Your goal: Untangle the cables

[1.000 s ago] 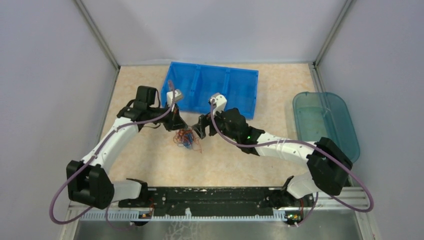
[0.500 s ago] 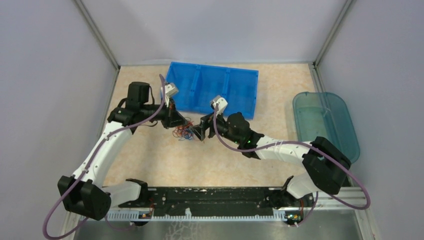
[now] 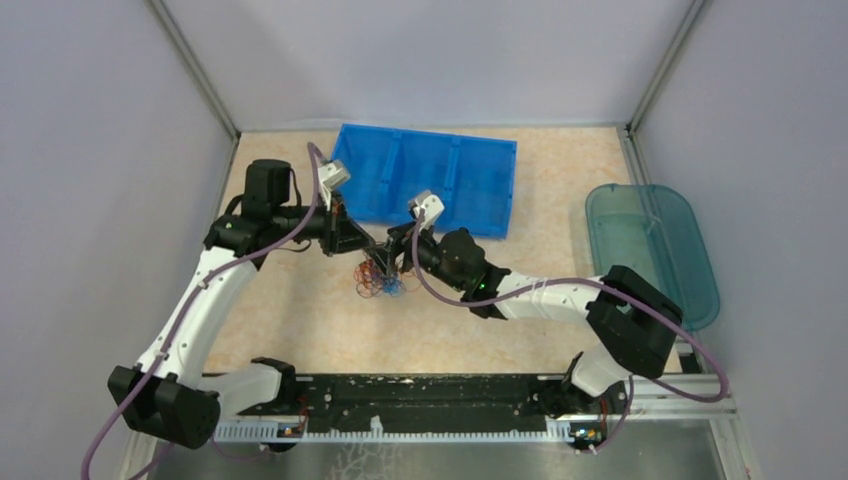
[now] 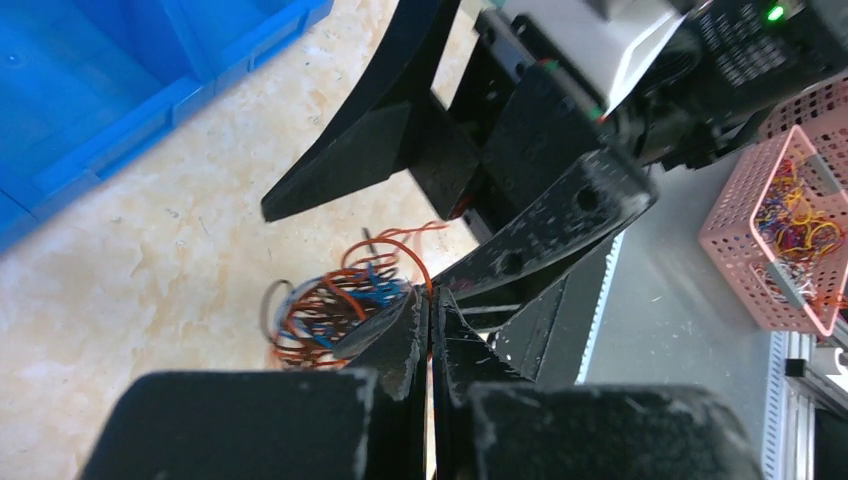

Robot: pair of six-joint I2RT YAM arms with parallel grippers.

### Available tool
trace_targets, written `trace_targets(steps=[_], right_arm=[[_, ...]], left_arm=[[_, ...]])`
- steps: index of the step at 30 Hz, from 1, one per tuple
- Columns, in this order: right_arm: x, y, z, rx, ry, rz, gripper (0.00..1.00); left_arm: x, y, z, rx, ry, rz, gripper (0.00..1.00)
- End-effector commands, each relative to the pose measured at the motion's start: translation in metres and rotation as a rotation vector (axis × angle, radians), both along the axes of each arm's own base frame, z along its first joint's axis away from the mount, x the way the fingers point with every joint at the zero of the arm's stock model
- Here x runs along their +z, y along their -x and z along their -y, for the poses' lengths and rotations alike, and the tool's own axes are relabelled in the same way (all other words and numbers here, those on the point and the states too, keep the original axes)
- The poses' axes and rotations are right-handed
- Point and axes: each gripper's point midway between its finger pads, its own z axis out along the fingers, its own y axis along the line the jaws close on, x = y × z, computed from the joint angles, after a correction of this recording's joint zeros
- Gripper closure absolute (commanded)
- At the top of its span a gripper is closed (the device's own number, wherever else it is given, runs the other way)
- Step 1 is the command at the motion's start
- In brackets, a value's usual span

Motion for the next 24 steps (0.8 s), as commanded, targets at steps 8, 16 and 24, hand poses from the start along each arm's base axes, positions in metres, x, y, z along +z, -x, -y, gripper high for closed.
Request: trace_targets(steps=[8,16,24], right_arm=[[0.033,-0.001,-0.042,-0.016,-0.119,0.049,0.31],[-0.011,-0.004,-0.037,-0.051,-0.091,-0.020,0.32],[-0.055,0.003,-0.008,-0.106,-0.050,-0.076,0.32]], left_arm=[[0.072,0.022,0.010,-0.067,0.133,0.065,1.00],[0.120,0.023,0.007,-0.026,0.169,0.172,1.00],[0.164,0.021,0.004,0.018,0.203,0.270,1.00]])
